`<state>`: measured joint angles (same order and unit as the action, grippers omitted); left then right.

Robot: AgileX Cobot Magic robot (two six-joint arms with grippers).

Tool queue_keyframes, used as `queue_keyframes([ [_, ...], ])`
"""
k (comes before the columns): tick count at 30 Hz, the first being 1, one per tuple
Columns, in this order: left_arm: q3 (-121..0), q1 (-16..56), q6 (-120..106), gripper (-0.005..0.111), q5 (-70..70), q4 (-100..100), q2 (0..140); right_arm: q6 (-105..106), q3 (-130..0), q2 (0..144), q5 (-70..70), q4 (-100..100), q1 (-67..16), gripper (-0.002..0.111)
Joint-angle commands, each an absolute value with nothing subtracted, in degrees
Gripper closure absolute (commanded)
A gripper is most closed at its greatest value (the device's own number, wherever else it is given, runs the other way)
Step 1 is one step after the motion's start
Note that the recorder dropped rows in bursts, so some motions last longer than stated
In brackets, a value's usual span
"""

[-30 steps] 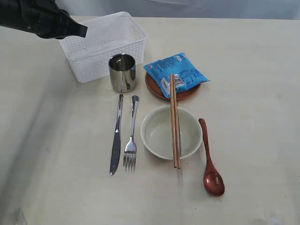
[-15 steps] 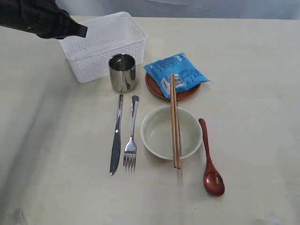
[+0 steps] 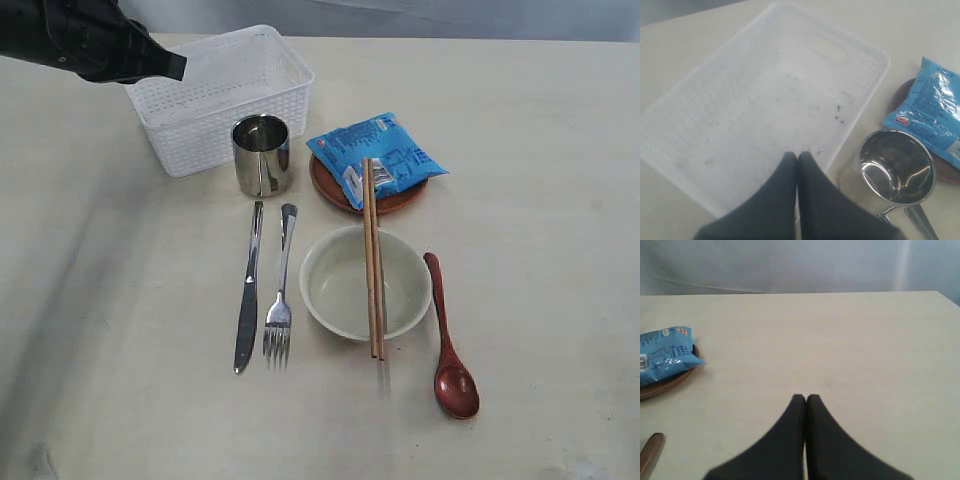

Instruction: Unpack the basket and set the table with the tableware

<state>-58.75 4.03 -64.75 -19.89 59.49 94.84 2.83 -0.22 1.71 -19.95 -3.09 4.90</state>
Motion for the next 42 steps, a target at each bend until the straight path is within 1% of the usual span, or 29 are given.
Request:
queue_keyframes([
  [1,-58.19,4.00,-64.65,0.107,-19.53,60.05,94.34,2.56,0.00,1.38,-20.03,-3.23,5.18,0.109],
  [12,-58.19,4.00,-64.64,0.107,-19.53,59.94,94.34,1.69,0.00,1.38,-20.03,-3.23,5.18,0.109],
  [15,-58.07,4.00,-64.64,0.107,-19.65,59.94,92.09,1.69,0.00,1.38,-20.03,-3.23,5.18,0.109],
  [17,-57.51,4.00,-64.64,0.107,-19.52,59.94,88.47,1.69,0.00,1.38,-20.03,-3.23,5.18,0.109],
  [21,-57.11,3.20,-66.99,0.107,-20.20,55.86,76.52,1.69,0.00,1.38,-20.03,-3.23,5.18,0.109],
  [23,-57.11,1.59,-66.29,0.107,-22.54,55.74,70.05,1.69,0.00,1.38,-20.03,-3.23,5.18,0.109],
  [26,-55.85,-3.72,-64.76,0.107,-27.32,56.78,59.72,1.69,0.00,1.38,-20.03,-3.23,5.18,0.109],
  [28,-52.96,-7.23,-62.37,0.107,-26.88,58.91,53.41,1.69,0.00,1.38,-20.03,-3.23,5.18,0.109],
  [31,-46.51,-10.03,-59.58,0.107,-23.22,59.39,45.15,1.69,0.00,1.38,-20.03,-3.23,5.18,0.109],
  [37,-30.63,-10.13,-59.47,0.107,-10.87,65.19,34.88,1.69,0.00,1.38,-20.03,-3.23,5.18,0.109],
  [42,-20.24,-10.13,-59.32,0.107,-5.41,66.92,29.29,1.69,0.00,1.38,-20.03,-3.23,5.18,0.109],
])
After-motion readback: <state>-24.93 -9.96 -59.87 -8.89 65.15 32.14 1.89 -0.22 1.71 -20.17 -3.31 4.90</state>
